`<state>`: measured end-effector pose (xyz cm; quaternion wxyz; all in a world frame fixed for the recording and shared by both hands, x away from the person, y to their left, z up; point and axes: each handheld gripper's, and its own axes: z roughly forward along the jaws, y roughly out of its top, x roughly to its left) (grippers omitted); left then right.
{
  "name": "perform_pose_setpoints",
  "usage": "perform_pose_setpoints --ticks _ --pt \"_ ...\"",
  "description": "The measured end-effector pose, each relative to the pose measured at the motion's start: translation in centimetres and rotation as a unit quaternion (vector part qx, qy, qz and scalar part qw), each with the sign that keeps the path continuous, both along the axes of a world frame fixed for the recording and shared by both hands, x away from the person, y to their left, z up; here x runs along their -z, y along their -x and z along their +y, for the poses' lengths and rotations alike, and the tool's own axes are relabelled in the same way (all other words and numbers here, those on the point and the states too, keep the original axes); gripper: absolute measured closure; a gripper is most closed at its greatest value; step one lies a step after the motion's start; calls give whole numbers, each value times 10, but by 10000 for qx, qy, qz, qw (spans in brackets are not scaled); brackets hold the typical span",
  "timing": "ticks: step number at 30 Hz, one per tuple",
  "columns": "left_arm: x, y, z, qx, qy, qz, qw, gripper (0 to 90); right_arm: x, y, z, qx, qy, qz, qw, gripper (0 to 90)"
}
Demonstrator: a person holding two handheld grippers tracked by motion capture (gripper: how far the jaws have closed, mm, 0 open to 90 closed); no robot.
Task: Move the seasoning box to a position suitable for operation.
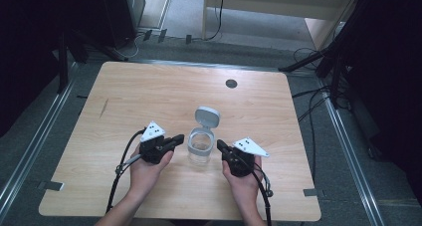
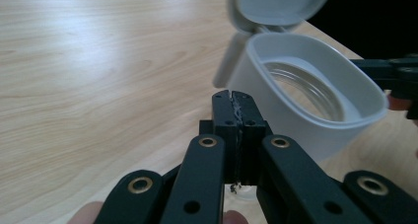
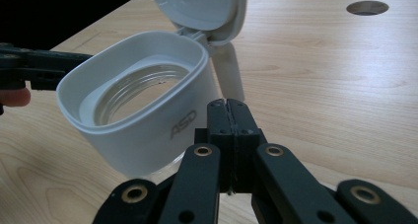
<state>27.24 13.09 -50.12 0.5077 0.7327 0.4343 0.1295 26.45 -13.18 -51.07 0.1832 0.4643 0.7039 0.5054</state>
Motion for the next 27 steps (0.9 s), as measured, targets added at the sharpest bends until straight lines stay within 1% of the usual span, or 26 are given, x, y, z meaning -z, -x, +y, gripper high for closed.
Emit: perform_pose_setpoints --ticks 1,2,3,4,6,8,10,13,16,17,18,19,20,21,22,23,24,25,26,27 --pt "0 0 0 0 0 0 10000 900 0 0 0 0 0 0 10000 900" --pt "-1 4 -6 83 -88 -32 9999 900 0 0 3 -5 -11 37 10000 900" --pt "-1 4 -6 83 -88 -32 9999 900 0 0 3 -5 -11 37 10000 900" --pt "-1 6 -9 106 -154 -50 9998 900 1 -1 5 -19 -17 14 10000 900" --pt "-1 8 -10 130 -171 -40 9998 900 1 -3 5 36 -34 11 10000 900" --pt "-1 9 -11 160 -193 -44 9997 900 2 -6 5 40 -73 43 10000 900" --pt "-2 11 -12 185 -226 -58 9996 900 1 -9 5 35 -54 28 10000 900" --pt "-1 11 -11 186 -199 -46 9996 900 1 -13 5 14 -20 27 10000 900" --pt "-1 10 -10 203 -154 -16 9997 897 1 -17 5 -49 -40 47 10000 900" --pt "2 8 -6 182 -57 52 9998 866 0 -17 5 -64 -33 69 10000 900" --pt "2 8 -6 182 -57 52 9998 812 0 -17 5 -64 -33 69 10000 900" --pt "4 8 -2 150 -27 29 9999 812 0 -18 5 -80 -11 44 10000 900" --pt "11 8 11 2 92 -124 9999 615 -1 -20 3 -51 18 38 10000 900" --pt "15 9 20 -120 148 -153 9997 533 -1 -21 1 -33 24 53 10000 900" --pt "15 9 20 -120 148 -153 9997 445 -1 -21 1 -33 24 53 10000 900" --pt "22 11 38 -386 129 -73 9991 370 -3 -23 -2 -8 42 65 10000 900" --pt "27 13 52 -585 74 -46 9982 339 -3 -24 -4 2 46 73 10000 900" --pt "30 14 65 -726 62 -33 9973 306 -4 -26 -7 7 53 63 10000 900" --pt "30 14 65 -726 62 -33 9973 273 -4 -26 -7 7 53 63 10000 900" --pt "35 17 93 -993 114 -8 9950 241 -7 -29 -10 32 64 59 10000 900"
